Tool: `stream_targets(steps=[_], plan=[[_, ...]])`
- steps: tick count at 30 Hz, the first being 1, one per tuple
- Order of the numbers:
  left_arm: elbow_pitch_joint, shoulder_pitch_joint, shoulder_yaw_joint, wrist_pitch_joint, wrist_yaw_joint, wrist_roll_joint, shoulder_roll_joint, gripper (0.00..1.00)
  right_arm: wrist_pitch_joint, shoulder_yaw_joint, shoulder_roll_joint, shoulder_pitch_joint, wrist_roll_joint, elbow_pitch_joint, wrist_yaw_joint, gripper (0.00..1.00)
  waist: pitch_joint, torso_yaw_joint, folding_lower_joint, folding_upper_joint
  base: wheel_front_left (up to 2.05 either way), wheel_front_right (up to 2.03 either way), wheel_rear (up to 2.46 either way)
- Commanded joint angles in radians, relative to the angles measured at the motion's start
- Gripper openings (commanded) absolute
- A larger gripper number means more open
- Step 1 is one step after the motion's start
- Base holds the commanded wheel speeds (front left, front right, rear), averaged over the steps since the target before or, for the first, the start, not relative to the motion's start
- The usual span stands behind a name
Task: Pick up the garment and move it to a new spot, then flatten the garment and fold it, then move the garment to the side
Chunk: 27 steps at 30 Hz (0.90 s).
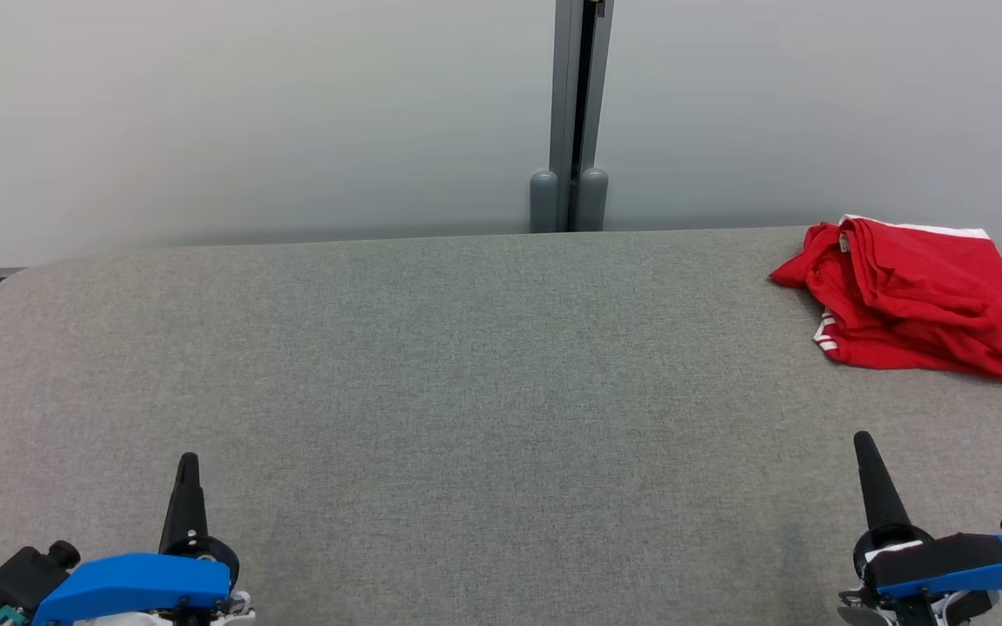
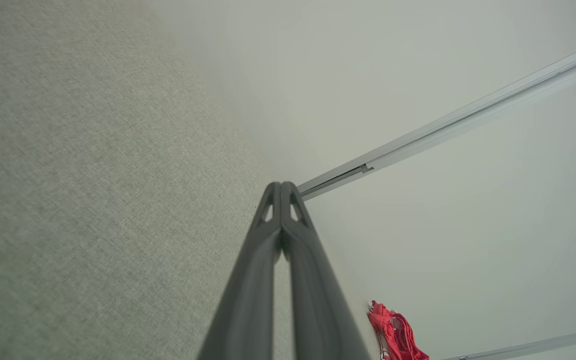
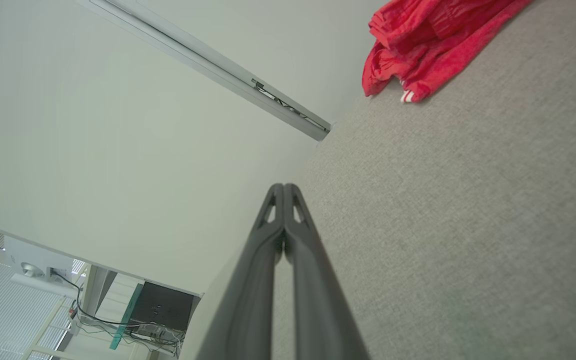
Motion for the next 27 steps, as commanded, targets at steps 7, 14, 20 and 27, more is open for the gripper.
stream_targets(steps=[7,14,20,27], plan=[[-0.016,-0.033,0.008,0.022,-0.009,-0.091,0.004,0.0,0.025,-0.008,-0.005,-0.029,0.091,-0.013,0.0,0.0,0.001,-0.001,0.0,0.0,0.0,0.0,0.0],[-0.018,-0.041,0.012,0.04,-0.011,-0.163,0.005,0.0,0.042,-0.012,-0.005,-0.034,0.163,-0.013,0.0,0.0,0.001,-0.001,0.0,0.0,0.0,0.0,0.0],[-0.02,-0.045,0.016,0.054,-0.011,-0.222,0.005,0.0,0.057,-0.015,-0.006,-0.037,0.221,-0.014,0.0,0.0,0.002,-0.002,0.0,0.0,0.0,0.0,0.0],[-0.023,-0.054,0.02,0.07,-0.013,-0.286,0.005,0.0,0.072,-0.018,-0.006,-0.042,0.284,-0.014,0.0,0.0,0.002,-0.002,0.0,0.0,0.0,0.0,0.0]])
